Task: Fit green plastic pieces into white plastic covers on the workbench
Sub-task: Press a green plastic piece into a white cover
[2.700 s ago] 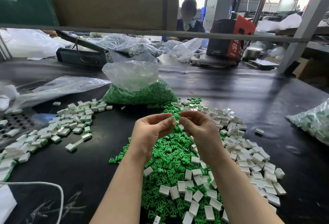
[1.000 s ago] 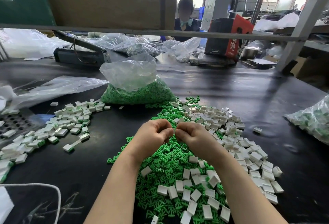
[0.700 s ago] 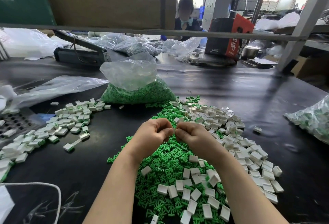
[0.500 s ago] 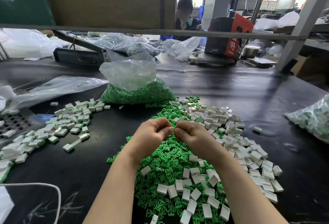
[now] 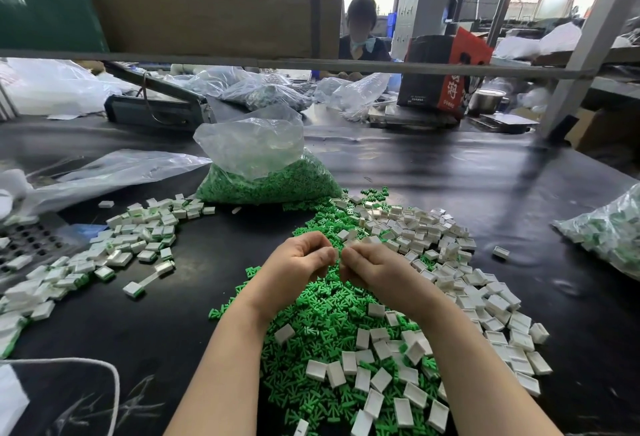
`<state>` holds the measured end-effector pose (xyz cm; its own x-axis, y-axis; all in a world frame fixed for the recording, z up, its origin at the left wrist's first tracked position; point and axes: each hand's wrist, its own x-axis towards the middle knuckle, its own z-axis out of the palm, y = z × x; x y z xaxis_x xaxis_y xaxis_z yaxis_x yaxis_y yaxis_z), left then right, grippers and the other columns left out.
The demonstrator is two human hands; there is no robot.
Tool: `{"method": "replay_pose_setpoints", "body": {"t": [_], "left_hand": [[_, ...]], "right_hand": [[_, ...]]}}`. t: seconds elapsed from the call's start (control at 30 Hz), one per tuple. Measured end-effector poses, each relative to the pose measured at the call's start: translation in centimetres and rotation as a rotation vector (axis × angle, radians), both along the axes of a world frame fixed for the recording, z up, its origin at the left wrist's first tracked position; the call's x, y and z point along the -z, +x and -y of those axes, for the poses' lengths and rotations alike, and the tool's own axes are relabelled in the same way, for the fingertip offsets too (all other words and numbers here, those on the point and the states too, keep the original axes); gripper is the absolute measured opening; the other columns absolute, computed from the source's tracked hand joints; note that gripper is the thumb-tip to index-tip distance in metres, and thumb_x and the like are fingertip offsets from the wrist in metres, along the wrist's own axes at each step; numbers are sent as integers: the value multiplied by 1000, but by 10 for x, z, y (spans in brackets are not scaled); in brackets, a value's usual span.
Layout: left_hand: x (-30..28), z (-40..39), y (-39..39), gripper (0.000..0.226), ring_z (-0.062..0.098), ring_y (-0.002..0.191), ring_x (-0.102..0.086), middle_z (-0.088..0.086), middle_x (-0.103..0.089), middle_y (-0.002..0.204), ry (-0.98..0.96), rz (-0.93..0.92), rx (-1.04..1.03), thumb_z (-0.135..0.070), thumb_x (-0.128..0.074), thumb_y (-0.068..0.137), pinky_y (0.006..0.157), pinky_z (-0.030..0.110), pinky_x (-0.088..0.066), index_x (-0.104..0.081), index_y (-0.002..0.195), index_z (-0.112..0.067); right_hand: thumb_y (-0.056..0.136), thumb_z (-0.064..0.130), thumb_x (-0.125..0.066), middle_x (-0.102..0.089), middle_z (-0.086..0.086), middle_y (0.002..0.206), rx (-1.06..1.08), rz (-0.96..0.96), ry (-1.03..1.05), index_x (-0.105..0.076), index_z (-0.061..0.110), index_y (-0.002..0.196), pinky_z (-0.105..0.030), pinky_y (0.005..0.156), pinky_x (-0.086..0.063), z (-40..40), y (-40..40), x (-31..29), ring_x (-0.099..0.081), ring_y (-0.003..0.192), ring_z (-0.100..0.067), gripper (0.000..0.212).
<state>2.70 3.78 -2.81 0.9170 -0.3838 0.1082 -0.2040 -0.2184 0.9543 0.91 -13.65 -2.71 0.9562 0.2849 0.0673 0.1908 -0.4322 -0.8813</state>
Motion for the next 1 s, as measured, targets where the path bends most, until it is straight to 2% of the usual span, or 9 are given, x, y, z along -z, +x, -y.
{"method": "replay_pose_setpoints", "body": {"t": [0.1, 0.2, 0.33, 0.43, 0.5, 0.73, 0.83, 1.0], "left_hand": [[0, 1, 0, 24, 13, 60, -42, 1, -50, 64, 26, -21, 9, -14, -51, 99, 57, 23, -33, -56, 76, -13], [-3, 3, -2, 29, 7, 52, -39, 0, -48, 61, 1, -56, 44, -13, -45, 101, 54, 20, -32, -52, 73, -13], [-5, 3, -3, 25, 11, 57, -34, 0, -42, 64, 35, -35, 73, -13, -43, 102, 55, 24, -28, -49, 79, -9], [-6, 2, -5, 20, 6, 56, -34, -6, -41, 62, 59, -25, 84, -13, -44, 102, 54, 17, -29, -51, 84, -7], [-7, 1, -5, 21, 5, 56, -34, -10, -39, 60, 72, -24, 100, -13, -46, 102, 54, 17, -30, -51, 82, -10], [-9, -3, -5, 21, 7, 60, -32, -7, -37, 65, 145, -27, 144, -14, -48, 101, 56, 21, -28, -51, 81, -13], [-9, -3, -5, 22, 4, 57, -33, -14, -38, 61, 157, -26, 148, -14, -49, 101, 54, 16, -29, -52, 79, -15], [-9, -5, -6, 20, 5, 59, -33, -11, -38, 63, 193, 10, 139, -16, -50, 100, 57, 20, -29, -53, 82, -8]], "right_hand": [[103, 19, -45, -45, 14, 53, -19, 23, 21, -54, 16, 69, -17, 54, -32, -1, 0, -1, -38, 51, 0, 36], [103, 18, -46, -43, 11, 56, -25, 45, 80, -51, 17, 67, -19, 53, -31, -1, -1, -2, -36, 55, -7, 36], [103, 16, -44, -40, 8, 58, -55, 14, 109, -48, 17, 66, -19, 54, -30, -1, 0, -1, -34, 54, -6, 38], [103, 16, -44, -39, 8, 57, -77, 6, 73, -47, 18, 65, -20, 53, -29, 0, 0, 0, -33, 53, -7, 38], [103, 16, -45, -40, 8, 58, -87, -12, 54, -47, 18, 65, -20, 55, -30, 0, 0, 0, -34, 54, -6, 38], [102, 16, -46, -40, 7, 61, -131, -56, 40, -48, 15, 70, -17, 55, -31, 1, -3, 0, -35, 55, -5, 33], [102, 15, -46, -39, 6, 62, -143, -65, 47, -48, 14, 71, -18, 55, -31, 1, -3, 0, -34, 56, -6, 32], [103, 15, -46, -41, 9, 60, -134, -86, 55, -49, 15, 72, -15, 54, -31, 1, -2, 2, -35, 54, -3, 31]]}}
